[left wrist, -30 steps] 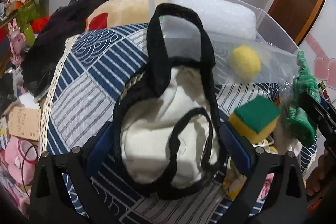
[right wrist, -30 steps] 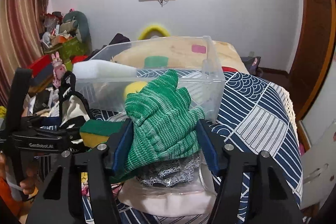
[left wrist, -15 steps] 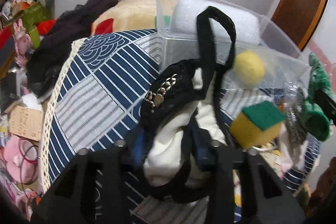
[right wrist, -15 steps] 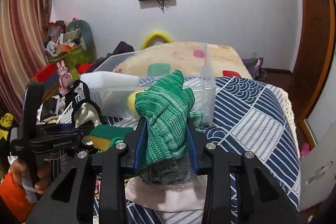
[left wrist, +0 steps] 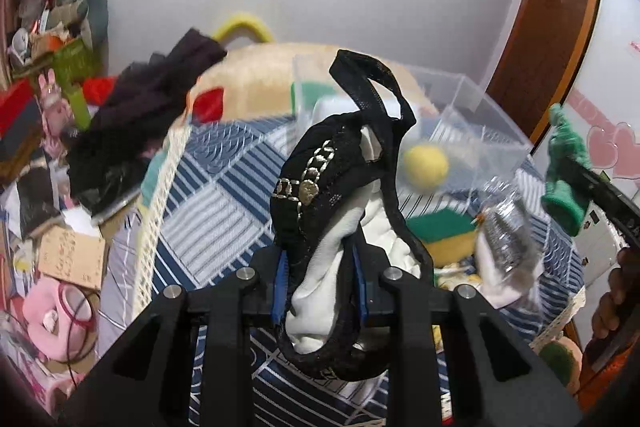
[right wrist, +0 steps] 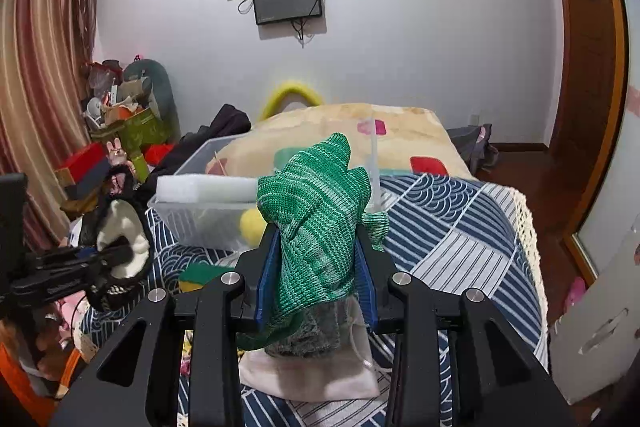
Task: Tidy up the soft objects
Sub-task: 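Place the cloth bag into the clear box with the left tool while the right tool drops the glove in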
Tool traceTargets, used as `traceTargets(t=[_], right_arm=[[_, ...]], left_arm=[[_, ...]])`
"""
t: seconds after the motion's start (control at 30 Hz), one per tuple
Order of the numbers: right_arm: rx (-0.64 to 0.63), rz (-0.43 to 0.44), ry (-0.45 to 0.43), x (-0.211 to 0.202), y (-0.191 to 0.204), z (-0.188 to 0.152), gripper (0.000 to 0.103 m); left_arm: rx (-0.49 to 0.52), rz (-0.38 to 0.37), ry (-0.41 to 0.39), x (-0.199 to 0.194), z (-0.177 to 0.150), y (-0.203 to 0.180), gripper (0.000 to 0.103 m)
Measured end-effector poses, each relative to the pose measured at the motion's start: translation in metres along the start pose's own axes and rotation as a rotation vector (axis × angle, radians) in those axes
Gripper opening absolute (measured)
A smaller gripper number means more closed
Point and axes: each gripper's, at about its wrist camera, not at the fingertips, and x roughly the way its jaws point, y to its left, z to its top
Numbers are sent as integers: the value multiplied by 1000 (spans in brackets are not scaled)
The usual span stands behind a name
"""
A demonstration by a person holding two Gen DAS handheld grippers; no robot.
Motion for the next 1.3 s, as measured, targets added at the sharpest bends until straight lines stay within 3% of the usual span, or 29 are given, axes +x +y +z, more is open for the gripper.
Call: traceTargets(t=[0.27, 0.4, 0.73, 0.9, 1.1, 1.3], right_arm=[[-24, -15, -50, -3, 6, 20, 32], [-43, -26, -62, 4, 7, 30, 32], [-77, -44, -110, 28, 15, 60, 34], [-73, -38, -82, 50, 16, 67, 34], [-60, -31, -17, 72, 9, 69, 34], [-106, -13, 80, 87, 10, 60, 34]], left_arm=[[37, -32, -89, -18, 41, -16, 26], [58, -11, -139, -22, 62, -26, 28], [97, 23, -163, 5, 95, -42, 30], [98, 46, -135, 33, 104, -47, 30], [99, -8, -38, 70, 106, -54, 30], [82, -2, 15, 95, 105, -53, 32]])
